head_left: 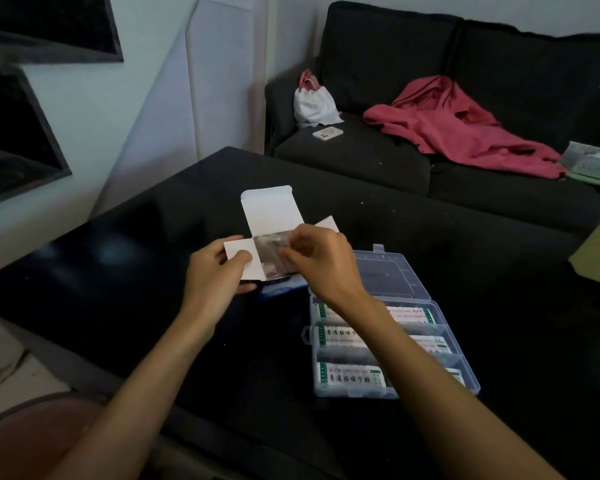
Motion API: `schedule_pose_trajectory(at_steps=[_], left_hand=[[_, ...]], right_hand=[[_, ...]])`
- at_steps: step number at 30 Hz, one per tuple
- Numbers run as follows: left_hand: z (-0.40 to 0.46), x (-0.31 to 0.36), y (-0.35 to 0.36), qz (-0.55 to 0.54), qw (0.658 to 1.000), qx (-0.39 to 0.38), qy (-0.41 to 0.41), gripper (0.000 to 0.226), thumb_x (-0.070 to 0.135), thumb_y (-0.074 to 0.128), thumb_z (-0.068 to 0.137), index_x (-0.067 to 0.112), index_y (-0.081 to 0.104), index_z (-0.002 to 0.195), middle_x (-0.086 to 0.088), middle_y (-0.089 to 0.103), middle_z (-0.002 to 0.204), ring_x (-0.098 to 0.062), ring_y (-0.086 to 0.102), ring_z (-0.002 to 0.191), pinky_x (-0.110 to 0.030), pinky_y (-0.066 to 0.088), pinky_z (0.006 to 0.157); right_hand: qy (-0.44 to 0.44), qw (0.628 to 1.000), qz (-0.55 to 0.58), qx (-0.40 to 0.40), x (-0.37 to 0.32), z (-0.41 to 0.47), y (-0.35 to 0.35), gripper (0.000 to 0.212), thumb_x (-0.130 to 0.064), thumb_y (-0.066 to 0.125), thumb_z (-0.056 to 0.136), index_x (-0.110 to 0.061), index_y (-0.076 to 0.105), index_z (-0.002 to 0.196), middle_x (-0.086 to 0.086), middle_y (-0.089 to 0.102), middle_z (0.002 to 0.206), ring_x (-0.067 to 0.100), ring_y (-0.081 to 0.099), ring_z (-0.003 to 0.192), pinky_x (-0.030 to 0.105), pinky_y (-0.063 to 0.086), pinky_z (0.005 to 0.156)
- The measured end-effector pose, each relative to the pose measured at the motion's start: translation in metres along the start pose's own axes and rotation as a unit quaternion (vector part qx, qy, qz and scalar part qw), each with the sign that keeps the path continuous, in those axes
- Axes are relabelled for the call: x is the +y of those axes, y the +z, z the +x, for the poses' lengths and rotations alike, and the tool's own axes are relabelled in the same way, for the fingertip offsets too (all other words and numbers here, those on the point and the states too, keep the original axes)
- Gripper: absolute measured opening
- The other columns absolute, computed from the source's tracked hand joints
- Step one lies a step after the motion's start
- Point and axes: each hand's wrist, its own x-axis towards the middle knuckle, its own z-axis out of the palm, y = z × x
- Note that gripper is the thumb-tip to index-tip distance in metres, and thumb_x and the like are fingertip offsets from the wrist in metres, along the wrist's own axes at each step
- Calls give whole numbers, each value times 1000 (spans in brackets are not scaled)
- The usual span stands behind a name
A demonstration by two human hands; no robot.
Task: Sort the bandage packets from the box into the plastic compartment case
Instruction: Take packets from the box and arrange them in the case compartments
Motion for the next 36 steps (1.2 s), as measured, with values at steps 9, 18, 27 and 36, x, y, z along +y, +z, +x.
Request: schedule_pose_trajectory(at_steps=[9,18,27,36], left_hand=[[10,-4,-5,1,997,71,14,55,17,61,91,12,40,142,-7,63,120,-14,60,94,-18,44,57],[10,0,-3,105,986,121,34,60,35,56,92,15,33,144,-4,45,142,-17,43,128,-34,37,105],[-52,40,42,62,980,-70,177,25,35,51,93,30,53,118,26,53,101,8,52,96,-9,47,70],[-65,33,98,24,901,-419,-106,28,29,41,98,21,53,123,-2,66,108,-15,62,103,-30,51,90]], right_hand=[[230,909,342,57,-15,7,-12,14,-22,65,86,-11,67,95,0,72,87,6,70,75,17,55,61],[270,863,423,53,-9,-9,-41,18,-23,63,86,-12,67,100,5,71,96,13,70,85,21,55,69],[285,896,340,-23,12,-57,-107,18,-26,62,86,-17,68,100,0,74,83,13,71,82,21,55,66],[263,917,298,34,21,-83,-113,17,-23,66,83,-14,71,97,0,73,88,11,71,79,17,53,61]])
